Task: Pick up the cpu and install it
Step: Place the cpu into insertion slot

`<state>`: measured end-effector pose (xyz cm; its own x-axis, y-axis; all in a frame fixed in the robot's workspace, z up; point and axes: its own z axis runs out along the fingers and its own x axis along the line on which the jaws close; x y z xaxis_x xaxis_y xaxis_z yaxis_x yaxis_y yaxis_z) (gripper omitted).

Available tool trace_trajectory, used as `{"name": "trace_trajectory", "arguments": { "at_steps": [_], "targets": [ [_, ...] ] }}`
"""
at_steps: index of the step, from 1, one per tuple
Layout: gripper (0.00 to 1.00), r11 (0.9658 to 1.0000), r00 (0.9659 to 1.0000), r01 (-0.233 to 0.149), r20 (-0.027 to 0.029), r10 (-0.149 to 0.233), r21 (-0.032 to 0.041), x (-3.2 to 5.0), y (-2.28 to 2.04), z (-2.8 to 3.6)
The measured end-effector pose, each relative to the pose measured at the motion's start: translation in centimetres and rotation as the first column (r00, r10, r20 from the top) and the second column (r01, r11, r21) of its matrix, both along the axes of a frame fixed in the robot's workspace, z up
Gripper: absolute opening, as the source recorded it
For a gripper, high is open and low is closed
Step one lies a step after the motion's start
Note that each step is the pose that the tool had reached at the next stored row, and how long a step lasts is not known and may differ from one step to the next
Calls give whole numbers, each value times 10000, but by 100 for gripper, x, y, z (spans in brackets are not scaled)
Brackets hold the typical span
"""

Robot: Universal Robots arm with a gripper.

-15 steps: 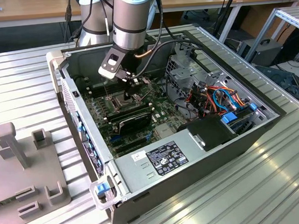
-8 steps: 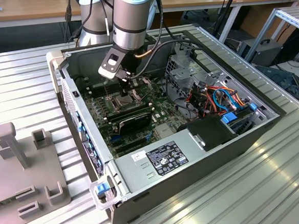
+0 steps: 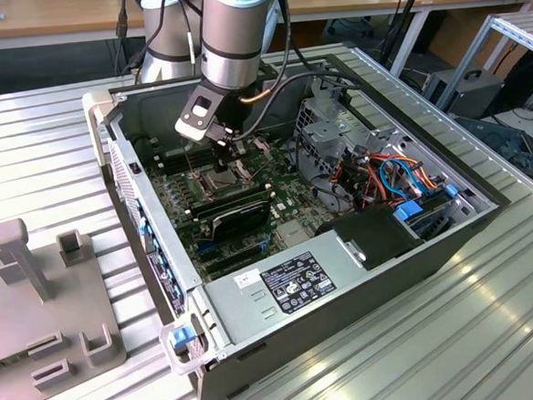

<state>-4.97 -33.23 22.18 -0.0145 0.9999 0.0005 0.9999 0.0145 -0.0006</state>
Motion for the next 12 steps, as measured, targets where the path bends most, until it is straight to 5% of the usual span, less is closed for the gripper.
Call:
{"name": "trace_trajectory", "arguments": {
  "at_steps": [12],
  "targets": [
    [11,10000,10000,0,-3,0,-5,-1,-8,-120]
  ]
}}
